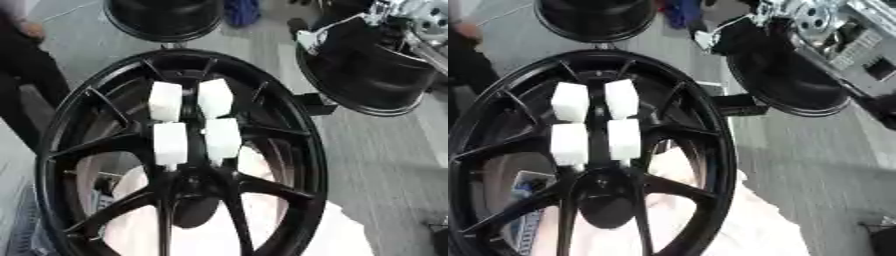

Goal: Pull the pin out of the wheel hub.

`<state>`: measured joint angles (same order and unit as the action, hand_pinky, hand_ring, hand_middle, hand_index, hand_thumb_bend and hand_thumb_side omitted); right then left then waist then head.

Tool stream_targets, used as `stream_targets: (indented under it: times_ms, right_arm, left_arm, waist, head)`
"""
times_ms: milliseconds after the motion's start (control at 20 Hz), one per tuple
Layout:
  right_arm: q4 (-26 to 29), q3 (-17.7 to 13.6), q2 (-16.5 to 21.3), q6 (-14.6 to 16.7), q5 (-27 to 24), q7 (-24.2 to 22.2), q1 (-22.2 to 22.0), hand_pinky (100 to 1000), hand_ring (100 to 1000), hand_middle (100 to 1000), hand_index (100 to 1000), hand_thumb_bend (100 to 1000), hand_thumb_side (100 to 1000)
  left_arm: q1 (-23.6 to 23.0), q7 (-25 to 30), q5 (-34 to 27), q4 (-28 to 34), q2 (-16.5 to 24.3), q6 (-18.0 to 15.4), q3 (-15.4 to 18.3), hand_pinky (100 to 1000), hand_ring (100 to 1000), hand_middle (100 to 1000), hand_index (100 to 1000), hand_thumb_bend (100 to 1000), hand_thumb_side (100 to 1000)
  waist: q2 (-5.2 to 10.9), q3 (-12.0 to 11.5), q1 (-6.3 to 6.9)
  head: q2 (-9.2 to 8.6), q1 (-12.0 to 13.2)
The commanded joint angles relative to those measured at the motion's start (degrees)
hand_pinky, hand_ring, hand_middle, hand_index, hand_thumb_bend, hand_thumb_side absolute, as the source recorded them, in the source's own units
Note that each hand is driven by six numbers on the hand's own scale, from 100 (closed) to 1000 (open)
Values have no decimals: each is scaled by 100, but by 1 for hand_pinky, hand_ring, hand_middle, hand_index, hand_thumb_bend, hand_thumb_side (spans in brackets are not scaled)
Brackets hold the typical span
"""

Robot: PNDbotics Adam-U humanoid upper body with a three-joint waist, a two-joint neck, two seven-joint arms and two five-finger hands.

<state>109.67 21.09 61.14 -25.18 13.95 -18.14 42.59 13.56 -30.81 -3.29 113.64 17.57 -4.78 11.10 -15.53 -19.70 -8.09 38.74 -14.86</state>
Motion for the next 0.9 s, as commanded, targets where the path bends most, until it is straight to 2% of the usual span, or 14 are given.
stream_targets:
  times_ms: [50,250,500,750,900]
  right_arm:
    - [73,2,16,-103,140,-269,179,902,782,728,812,100,218]
    - [174,34,-332,-324,382,-497,419,900,782,728,810,100,209]
    - [181,156,-683,-574,1141,-619,408,921,799,746,817,100,221]
    - [322,121,-1004,-665,1669,-763,367,916,799,749,820,100,208]
    - [469,36,-1165,-664,1795,-863,355,909,797,748,818,100,205]
  left_arm:
    - [2,-131,-72,95,92,60,87,793,597,668,790,206,341]
    - [-72,-229,-115,95,50,170,146,794,596,668,789,206,350]
    - [-173,-285,-111,95,24,245,187,794,595,668,789,206,356]
    - [-309,-307,-99,95,6,304,199,794,594,668,788,202,361]
    - [-382,-286,-59,95,11,298,200,794,594,668,788,202,359]
  waist:
    - [100,10,51]
    - [139,67,89]
    - [211,168,117]
    - [298,332,154]
    - [337,428,180]
  head:
    - [-57,25]
    - [-117,119]
    - [-120,219]
    - [-30,421]
    - [38,586]
